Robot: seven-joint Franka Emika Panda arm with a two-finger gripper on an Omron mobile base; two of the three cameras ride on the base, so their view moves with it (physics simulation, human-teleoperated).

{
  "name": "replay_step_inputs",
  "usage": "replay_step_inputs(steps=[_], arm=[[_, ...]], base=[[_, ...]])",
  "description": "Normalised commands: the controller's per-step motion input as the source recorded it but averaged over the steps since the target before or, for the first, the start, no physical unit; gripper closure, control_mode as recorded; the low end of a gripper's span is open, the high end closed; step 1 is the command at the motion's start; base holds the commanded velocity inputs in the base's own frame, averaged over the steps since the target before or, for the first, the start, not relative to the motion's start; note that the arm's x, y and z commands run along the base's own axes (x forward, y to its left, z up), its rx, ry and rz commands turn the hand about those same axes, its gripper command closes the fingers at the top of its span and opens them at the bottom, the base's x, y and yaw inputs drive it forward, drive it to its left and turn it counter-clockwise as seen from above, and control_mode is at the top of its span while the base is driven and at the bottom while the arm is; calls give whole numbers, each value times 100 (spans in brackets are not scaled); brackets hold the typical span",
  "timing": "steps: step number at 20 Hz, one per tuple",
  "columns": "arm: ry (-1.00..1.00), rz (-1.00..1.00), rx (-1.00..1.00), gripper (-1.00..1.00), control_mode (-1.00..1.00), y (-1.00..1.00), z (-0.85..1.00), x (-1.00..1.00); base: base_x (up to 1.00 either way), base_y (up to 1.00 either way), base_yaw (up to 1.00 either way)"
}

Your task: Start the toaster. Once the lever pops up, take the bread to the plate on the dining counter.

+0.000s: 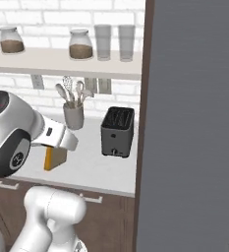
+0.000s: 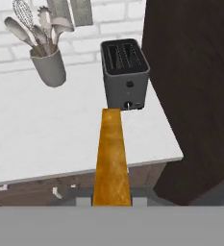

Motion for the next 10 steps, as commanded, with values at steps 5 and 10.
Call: replay_step_inputs(steps=[5, 10], arm=[[0, 0, 0, 100, 100, 0, 0, 0], [0, 0, 0, 100, 100, 0, 0, 0]], base=[[-75, 70, -10], [-53, 42, -61]])
